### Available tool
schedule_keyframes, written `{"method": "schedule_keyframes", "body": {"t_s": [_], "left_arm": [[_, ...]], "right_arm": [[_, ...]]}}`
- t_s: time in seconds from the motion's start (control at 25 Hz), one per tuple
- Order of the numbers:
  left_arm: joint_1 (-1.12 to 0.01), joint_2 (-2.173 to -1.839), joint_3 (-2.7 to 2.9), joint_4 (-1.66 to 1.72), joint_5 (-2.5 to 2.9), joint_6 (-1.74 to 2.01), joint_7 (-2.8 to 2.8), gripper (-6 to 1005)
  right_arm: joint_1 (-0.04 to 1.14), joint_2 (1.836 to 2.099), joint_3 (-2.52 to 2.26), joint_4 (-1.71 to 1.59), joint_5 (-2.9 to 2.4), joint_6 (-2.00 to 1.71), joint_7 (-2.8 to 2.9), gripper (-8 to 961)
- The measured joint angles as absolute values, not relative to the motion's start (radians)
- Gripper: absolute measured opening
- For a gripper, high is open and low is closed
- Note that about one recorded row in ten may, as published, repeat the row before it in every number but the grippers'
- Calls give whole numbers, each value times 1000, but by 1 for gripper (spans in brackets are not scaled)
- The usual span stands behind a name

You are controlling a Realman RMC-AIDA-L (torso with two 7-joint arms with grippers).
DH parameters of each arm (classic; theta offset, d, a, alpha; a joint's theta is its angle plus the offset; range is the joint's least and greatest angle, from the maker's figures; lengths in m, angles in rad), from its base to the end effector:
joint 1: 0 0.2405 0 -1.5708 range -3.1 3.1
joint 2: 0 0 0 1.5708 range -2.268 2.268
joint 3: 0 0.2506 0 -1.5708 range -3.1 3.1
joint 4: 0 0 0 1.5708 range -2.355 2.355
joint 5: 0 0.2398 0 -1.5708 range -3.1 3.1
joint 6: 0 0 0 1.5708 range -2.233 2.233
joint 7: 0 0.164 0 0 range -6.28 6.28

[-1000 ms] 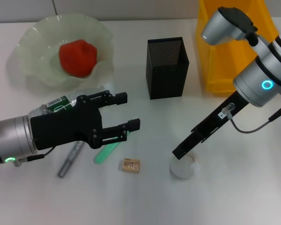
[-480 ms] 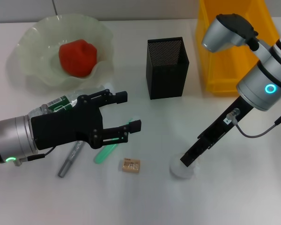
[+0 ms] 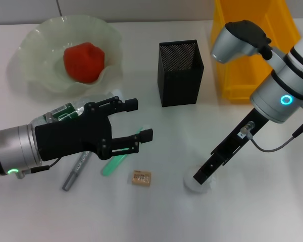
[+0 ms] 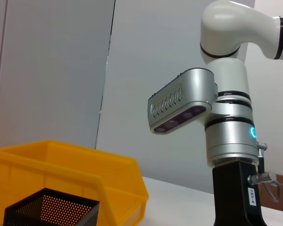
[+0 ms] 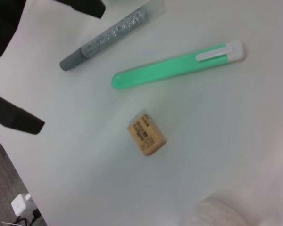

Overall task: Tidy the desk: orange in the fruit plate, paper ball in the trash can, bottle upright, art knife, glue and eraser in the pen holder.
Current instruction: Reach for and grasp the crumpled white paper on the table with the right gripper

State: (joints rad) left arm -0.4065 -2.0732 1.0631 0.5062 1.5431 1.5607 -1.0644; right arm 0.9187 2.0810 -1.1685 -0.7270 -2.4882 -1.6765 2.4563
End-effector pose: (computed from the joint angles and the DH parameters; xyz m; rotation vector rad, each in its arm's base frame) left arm -0.2593 0.3135 -0.0548 -2.7121 -0.3983 -0.9769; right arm 0.1770 0.3733 -0.0672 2.7217 -1.2602 0.5599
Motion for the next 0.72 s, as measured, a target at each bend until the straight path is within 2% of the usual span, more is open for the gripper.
{"method": "schedule_keyframes", "body": {"t_s": [0.36, 0.56, 0.72], "left_arm": [[-407, -2074, 1063, 506, 1543, 1557, -1062, 800], [-407, -2075, 1063, 505, 1543, 1557, -1051, 800], [-407, -2076, 1063, 505, 1543, 1557, -1051, 801]], "right_arm": [[915, 2082, -1172, -725, -2487, -1675, 2449, 685], [914, 2082, -1172, -726, -2488, -1675, 2449, 624], [911, 2082, -1172, -732, -2488, -1675, 2448, 431]]}}
